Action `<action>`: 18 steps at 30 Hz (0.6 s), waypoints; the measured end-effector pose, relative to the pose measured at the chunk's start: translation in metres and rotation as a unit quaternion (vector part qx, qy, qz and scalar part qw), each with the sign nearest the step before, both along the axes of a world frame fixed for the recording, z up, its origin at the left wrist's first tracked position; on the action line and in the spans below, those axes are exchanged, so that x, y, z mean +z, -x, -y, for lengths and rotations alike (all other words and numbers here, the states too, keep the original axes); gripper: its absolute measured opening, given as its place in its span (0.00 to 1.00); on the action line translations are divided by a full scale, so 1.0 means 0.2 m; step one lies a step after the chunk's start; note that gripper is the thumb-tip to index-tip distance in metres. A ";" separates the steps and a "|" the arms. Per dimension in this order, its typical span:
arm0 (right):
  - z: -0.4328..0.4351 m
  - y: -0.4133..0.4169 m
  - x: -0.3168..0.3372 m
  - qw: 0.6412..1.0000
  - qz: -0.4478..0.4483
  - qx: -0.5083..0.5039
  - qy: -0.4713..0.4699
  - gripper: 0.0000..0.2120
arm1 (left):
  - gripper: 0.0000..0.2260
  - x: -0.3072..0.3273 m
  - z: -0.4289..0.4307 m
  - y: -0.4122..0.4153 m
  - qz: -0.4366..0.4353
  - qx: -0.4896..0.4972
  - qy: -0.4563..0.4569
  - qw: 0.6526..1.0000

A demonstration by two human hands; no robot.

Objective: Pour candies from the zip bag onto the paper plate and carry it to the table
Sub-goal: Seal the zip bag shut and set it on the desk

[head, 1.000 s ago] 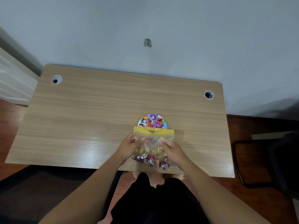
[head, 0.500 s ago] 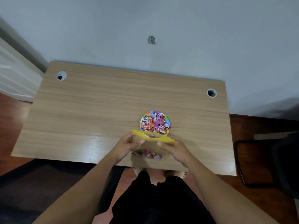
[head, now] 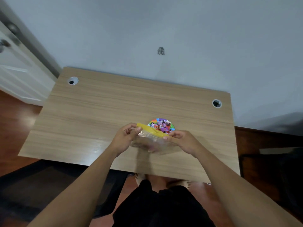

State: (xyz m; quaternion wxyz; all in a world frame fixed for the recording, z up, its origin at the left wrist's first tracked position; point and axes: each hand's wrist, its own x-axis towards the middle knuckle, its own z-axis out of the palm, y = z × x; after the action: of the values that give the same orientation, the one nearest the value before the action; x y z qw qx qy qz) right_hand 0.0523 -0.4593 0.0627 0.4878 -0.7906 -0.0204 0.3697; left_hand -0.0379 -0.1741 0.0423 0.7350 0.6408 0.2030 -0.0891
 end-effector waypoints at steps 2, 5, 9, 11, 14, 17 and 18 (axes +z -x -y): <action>-0.02 -0.05 0.04 1.000 0.021 0.010 0.010 0.11 | 0.05 0.03 -0.02 -0.02 0.009 0.016 -0.017 1.000; -0.04 -0.09 0.10 0.996 0.053 0.059 0.030 0.11 | 0.06 0.09 -0.04 -0.06 0.033 0.016 -0.049 0.998; -0.12 -0.11 0.18 0.991 0.066 0.108 0.036 0.12 | 0.09 0.16 -0.04 -0.10 0.067 0.016 -0.095 0.993; -0.18 -0.12 0.23 0.987 0.087 0.125 0.048 0.16 | 0.08 0.19 -0.03 -0.12 0.085 0.006 -0.111 0.990; -0.27 -0.13 0.29 0.969 0.183 0.154 0.063 0.16 | 0.07 0.23 -0.02 -0.15 0.093 0.003 -0.109 0.990; -0.35 -0.16 0.34 0.951 0.256 0.158 0.076 0.16 | 0.06 0.29 0.00 -0.17 0.108 0.017 -0.113 0.988; -0.37 -0.16 0.35 0.946 0.273 0.156 0.077 0.15 | 0.07 0.31 -0.01 -0.18 0.114 0.017 -0.114 0.987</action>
State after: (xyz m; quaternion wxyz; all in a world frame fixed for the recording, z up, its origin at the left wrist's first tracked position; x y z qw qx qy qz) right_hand 0.0852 -0.3860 0.1324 0.3374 -0.8831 -0.2475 0.2121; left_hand -0.0025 -0.1728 0.1037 0.6771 0.7226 0.1376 0.0212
